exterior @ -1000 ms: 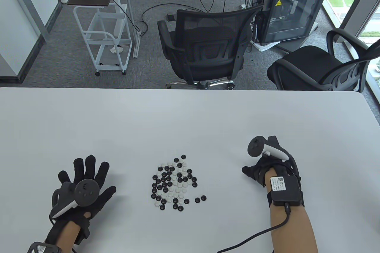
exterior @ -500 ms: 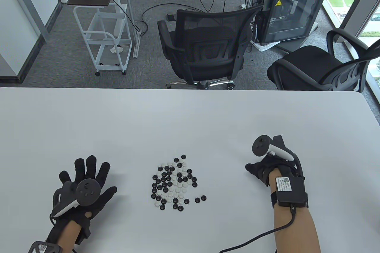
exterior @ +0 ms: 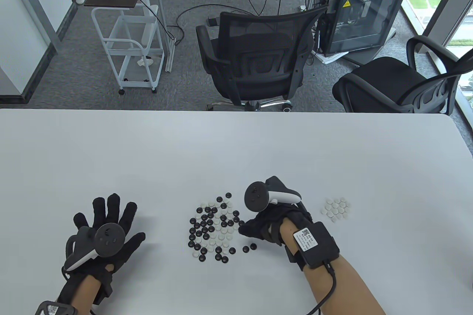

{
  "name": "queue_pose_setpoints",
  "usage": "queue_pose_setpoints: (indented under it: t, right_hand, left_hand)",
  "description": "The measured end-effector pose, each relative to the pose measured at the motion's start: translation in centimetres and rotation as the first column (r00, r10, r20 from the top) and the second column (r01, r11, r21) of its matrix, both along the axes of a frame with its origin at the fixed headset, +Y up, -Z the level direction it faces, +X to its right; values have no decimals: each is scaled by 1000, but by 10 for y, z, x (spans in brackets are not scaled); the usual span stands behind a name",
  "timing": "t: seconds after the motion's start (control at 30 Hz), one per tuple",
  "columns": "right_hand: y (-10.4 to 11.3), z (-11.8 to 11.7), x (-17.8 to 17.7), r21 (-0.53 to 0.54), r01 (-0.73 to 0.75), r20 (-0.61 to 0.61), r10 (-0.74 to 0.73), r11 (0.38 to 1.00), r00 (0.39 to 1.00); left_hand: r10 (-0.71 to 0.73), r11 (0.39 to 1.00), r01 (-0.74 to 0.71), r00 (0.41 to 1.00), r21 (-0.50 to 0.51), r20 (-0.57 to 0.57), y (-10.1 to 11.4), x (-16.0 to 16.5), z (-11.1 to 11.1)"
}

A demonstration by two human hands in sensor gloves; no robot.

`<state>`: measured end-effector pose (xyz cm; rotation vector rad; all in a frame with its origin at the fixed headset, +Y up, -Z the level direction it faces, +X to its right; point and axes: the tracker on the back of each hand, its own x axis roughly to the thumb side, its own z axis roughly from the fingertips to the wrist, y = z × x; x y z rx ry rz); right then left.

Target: Go stone sorting task

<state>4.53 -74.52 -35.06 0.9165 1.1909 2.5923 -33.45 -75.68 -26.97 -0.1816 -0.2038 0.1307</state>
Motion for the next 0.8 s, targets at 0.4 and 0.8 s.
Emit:
queue_pose_setpoints:
  t: [0.4, 0.8]
  right_hand:
    - [-20, 4, -30, -51, -23, -67, 20, 998, 998]
    - [-9, -20, 83, -44, -188, 237, 193, 981, 952]
  left_hand:
    - [20, 1000, -20, 1000, 13, -3, 3, -3, 3]
    - [22, 1000, -22, 1000, 19, -4, 3, -4, 3]
